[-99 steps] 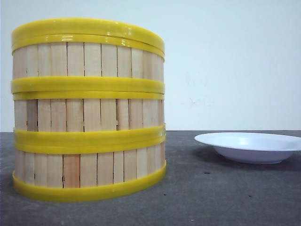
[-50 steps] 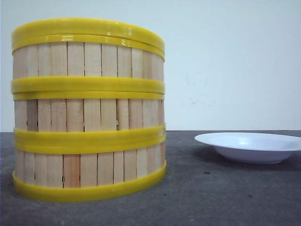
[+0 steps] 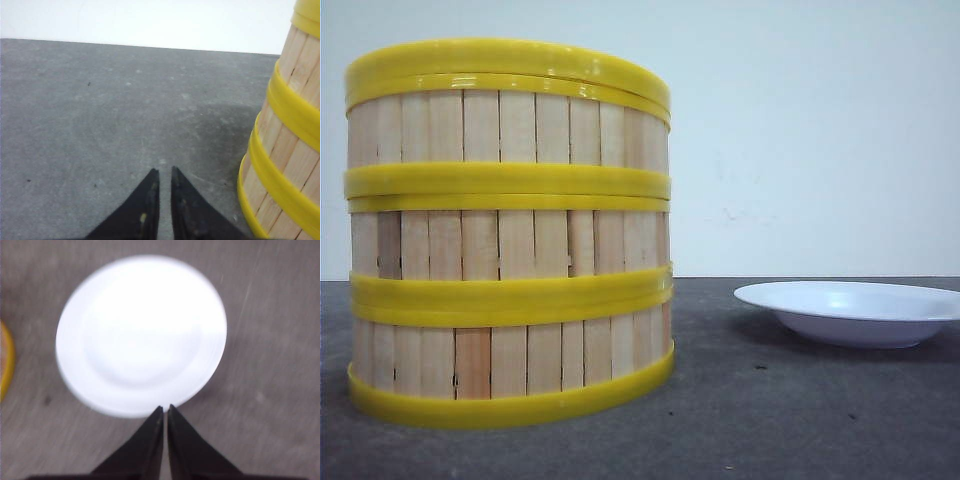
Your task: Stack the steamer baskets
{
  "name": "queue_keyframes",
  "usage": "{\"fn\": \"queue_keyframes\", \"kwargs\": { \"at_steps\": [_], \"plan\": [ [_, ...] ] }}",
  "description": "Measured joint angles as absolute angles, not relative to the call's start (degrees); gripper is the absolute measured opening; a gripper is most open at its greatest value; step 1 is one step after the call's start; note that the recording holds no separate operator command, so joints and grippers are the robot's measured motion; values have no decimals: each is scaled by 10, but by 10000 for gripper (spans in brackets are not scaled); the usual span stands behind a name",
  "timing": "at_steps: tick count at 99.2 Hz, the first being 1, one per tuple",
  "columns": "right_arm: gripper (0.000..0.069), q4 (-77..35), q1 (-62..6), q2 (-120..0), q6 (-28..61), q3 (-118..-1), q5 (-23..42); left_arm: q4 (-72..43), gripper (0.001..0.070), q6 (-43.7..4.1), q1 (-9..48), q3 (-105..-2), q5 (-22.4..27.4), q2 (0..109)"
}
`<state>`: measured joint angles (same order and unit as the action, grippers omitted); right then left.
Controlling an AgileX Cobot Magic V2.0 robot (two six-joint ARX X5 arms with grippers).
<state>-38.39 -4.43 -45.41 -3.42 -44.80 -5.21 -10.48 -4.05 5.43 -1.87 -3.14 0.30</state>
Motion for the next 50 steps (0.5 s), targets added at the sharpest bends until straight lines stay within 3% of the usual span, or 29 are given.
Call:
{"fn": "queue_keyframes", "kwargs": {
  "at_steps": [22,50],
  "plan": [
    [9,-202,-41,-261,-34,-267,-43,-105,14,-41,54,-19,-31,3],
    [9,-190,-40,-17,-35,-58,-43,-105,14,-41,54,-19,-31,3]
  ]
}}
